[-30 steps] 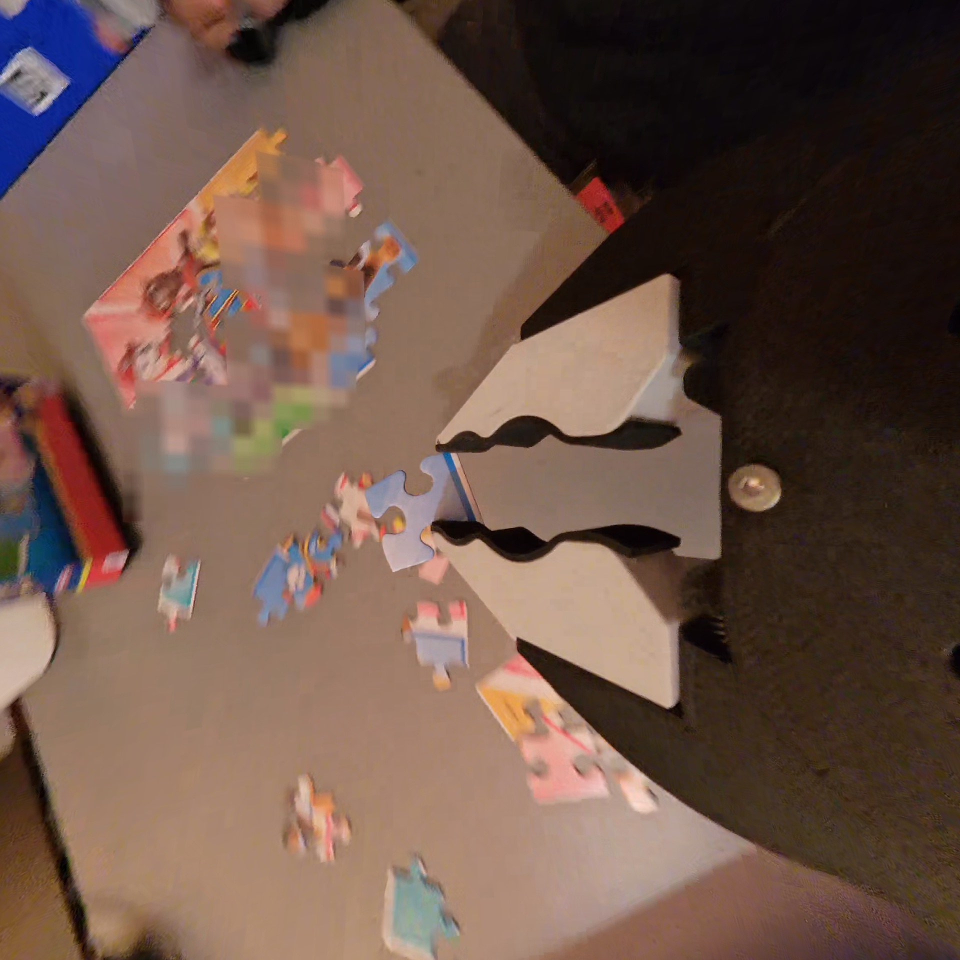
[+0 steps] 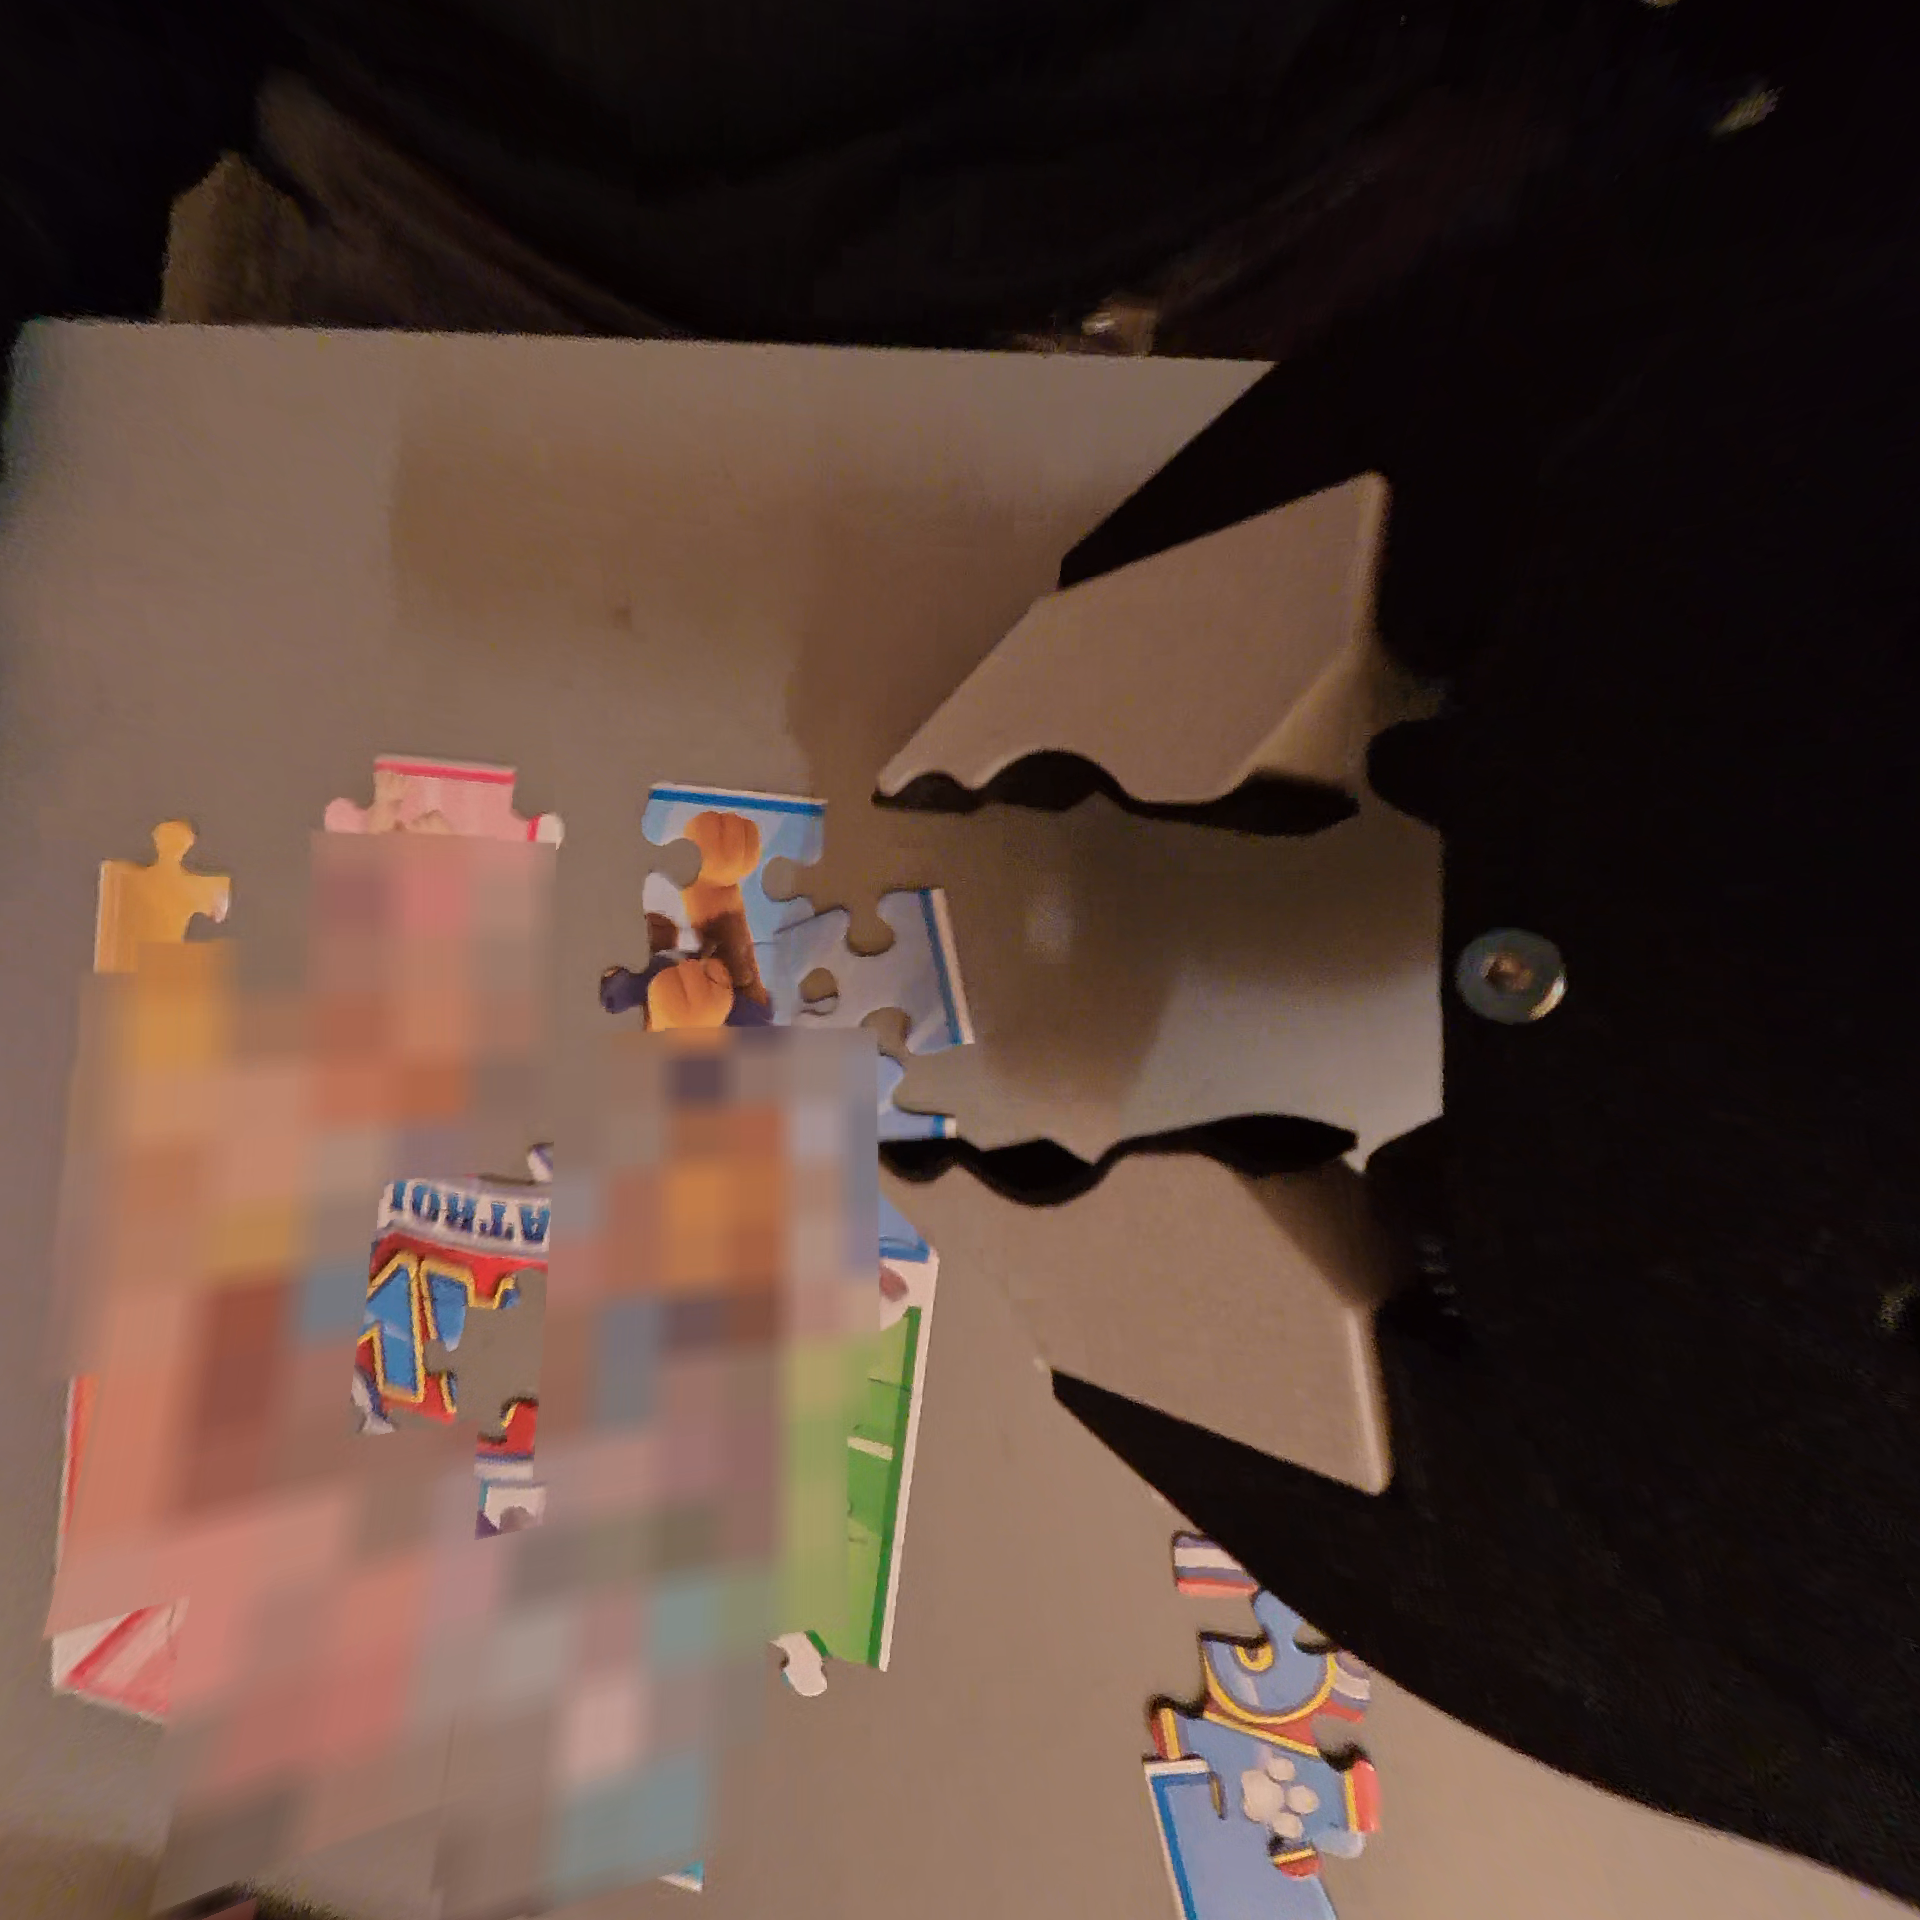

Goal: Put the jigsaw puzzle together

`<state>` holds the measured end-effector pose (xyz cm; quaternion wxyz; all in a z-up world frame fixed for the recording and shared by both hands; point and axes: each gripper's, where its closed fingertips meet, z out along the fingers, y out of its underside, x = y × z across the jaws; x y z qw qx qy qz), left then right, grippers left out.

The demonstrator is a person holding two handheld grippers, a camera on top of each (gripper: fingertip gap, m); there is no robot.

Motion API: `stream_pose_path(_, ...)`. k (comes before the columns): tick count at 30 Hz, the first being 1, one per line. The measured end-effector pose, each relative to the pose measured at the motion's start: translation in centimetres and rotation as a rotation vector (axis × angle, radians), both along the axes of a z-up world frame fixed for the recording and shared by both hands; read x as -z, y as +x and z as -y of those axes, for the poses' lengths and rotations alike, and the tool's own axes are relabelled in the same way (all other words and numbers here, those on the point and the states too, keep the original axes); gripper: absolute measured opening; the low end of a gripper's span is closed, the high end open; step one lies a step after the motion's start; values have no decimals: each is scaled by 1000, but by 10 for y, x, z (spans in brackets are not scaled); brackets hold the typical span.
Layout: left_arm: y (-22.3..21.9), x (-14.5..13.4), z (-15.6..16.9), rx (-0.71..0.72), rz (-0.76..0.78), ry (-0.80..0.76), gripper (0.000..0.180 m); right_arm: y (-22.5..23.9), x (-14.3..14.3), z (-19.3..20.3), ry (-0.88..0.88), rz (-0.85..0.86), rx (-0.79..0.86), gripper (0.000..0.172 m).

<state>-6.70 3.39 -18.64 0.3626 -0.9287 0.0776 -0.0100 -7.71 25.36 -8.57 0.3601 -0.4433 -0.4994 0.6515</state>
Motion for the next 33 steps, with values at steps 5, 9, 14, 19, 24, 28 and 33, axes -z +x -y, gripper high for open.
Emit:
stream_pose_path(5, -6, 15, -7, -208, -99, -46, 77, -2, 1, 1, 5, 5, -1, 0)
stream_pose_path(9, 2, 24, 2, -262, -6, -56, 66, -2, 0, 1, -13, 6, -14, 0)
stream_pose_path(14, -3, 26, 4, -286, 48, -27, 57, -2, 0, 3, -29, 6, -28, 0)
stream_pose_path(19, -12, 25, 7, -321, 37, -19, 50, -2, 0, 2, -36, 9, -30, 1)
stream_pose_path(24, -18, 24, 11, -348, 30, -5, 46, -1, 0, 2, -37, 9, -30, 1)
stream_pose_path(28, -17, 24, 10, -339, 22, -1, 46, -1, 0, 2, -36, 10, -30, 1)
stream_pose_path(33, -18, 20, 7, -352, 36, 33, 39, -3, 5, 12, 37, 24, -37, 5)
